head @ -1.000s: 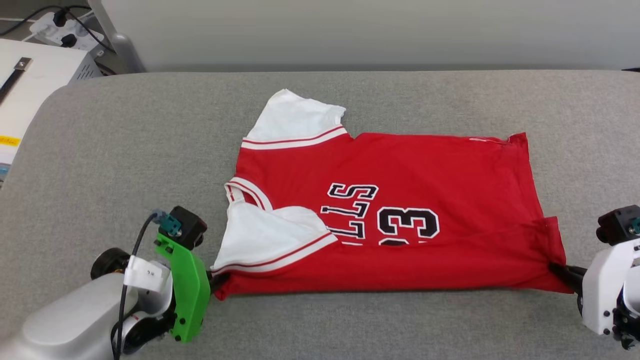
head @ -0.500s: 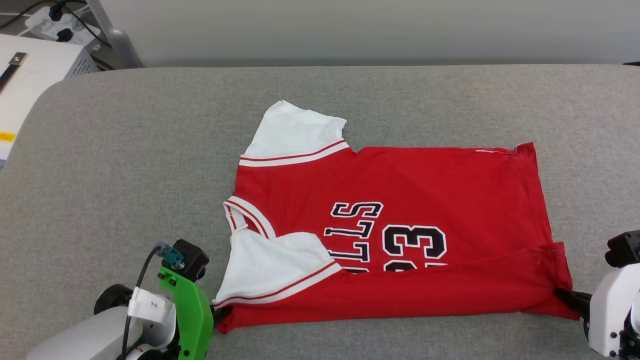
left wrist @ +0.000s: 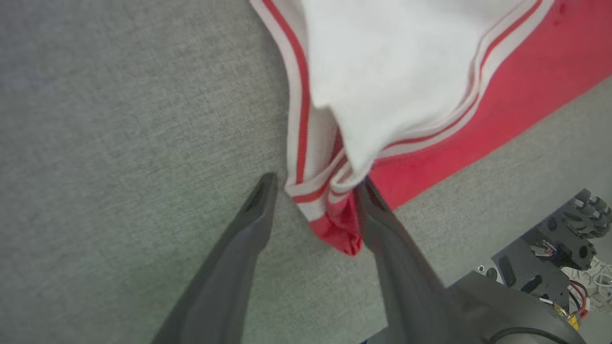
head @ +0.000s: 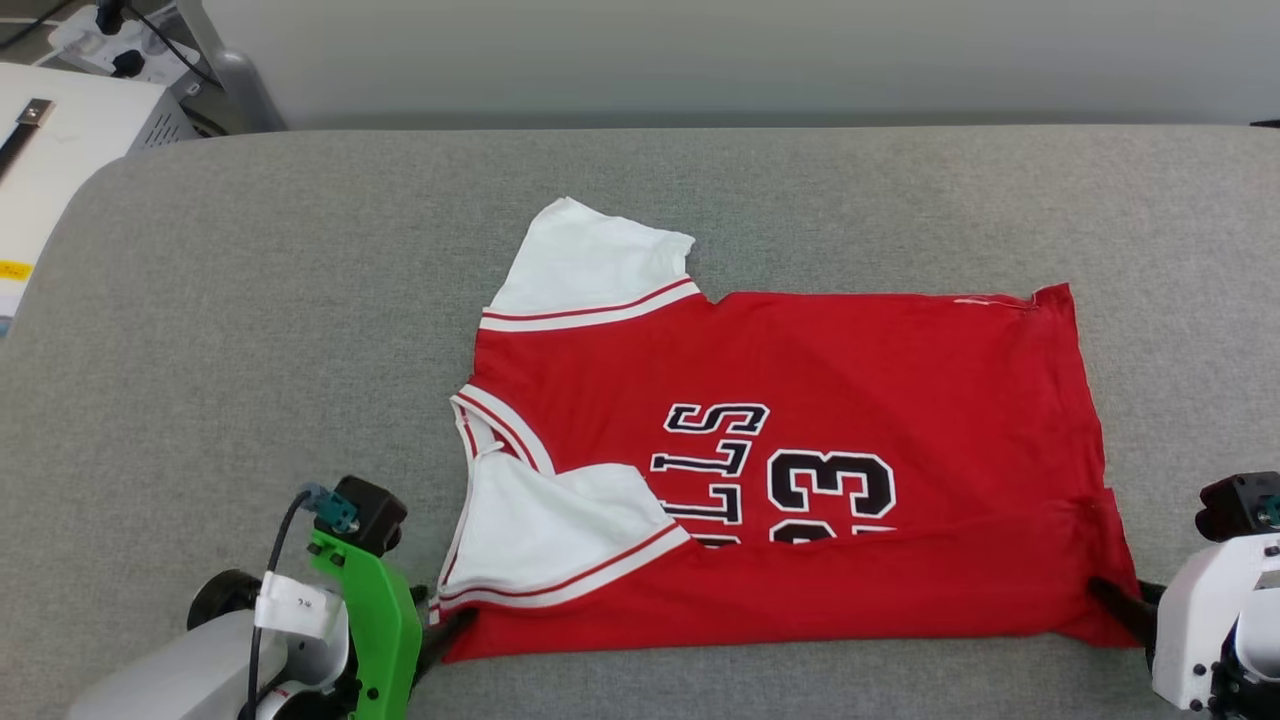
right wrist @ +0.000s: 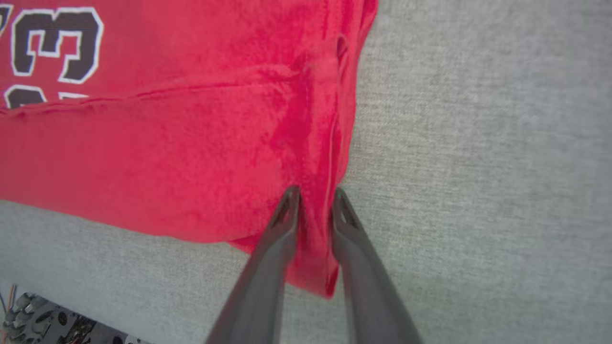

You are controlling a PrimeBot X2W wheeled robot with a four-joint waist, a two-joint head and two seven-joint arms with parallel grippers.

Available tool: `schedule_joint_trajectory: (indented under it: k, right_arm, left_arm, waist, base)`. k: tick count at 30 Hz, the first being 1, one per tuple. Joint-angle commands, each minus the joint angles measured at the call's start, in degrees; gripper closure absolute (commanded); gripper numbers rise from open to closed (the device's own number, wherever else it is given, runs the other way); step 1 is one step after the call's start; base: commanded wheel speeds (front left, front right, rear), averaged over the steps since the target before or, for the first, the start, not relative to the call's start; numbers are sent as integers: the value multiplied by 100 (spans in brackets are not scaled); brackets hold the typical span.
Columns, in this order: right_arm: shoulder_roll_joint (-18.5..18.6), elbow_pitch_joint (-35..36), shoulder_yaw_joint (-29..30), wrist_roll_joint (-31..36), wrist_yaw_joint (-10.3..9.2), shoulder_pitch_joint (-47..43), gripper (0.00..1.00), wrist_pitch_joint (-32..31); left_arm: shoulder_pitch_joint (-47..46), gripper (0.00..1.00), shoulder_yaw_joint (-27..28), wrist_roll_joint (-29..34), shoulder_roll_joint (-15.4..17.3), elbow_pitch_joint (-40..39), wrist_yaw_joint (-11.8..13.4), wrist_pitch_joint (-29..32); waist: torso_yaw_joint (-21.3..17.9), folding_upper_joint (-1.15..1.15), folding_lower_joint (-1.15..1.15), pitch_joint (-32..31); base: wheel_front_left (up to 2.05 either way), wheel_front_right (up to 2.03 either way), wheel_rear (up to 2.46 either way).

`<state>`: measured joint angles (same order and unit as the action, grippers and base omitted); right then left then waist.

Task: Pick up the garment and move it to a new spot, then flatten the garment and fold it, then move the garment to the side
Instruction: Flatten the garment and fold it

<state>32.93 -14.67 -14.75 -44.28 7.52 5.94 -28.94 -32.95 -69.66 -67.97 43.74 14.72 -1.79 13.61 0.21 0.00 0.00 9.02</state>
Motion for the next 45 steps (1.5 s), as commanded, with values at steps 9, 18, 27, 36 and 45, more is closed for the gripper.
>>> schedule_joint_trajectory:
  k: [9,18,27,36,45]
  right_arm:
    - [-141,416,561,533,-3,-221,0,1284]
    - [-805,1076,1140,1339,-3,-78,0,2387]
    - [-1360,1612,1165,1766,-3,86,0,2827]
    - [-1445,1652,969,1809,-3,500,0,2963]
    - [-1415,1525,796,1793,-3,889,0,3155]
  left_arm:
    - [-144,0,375,180,419,-313,237,-487]
    - [-870,0,894,609,441,-446,620,-1097]
    - [-2103,0,1219,970,93,-24,532,-1105]
    - [-3506,0,1238,792,-223,978,-93,142]
    - [-4546,0,905,453,-585,1911,-441,2068]
  waist:
    - [30,0,0,-351]
    - [-206,0,0,-216]
    - [-596,0,0,378]
    - [-1012,0,0,1156]
    - [-1287,0,0,1787]
  base:
    - [0,0,0]
    - [0,0,0]
    - [0,0,0]
    - [0,0,0]
    - [0,0,0]
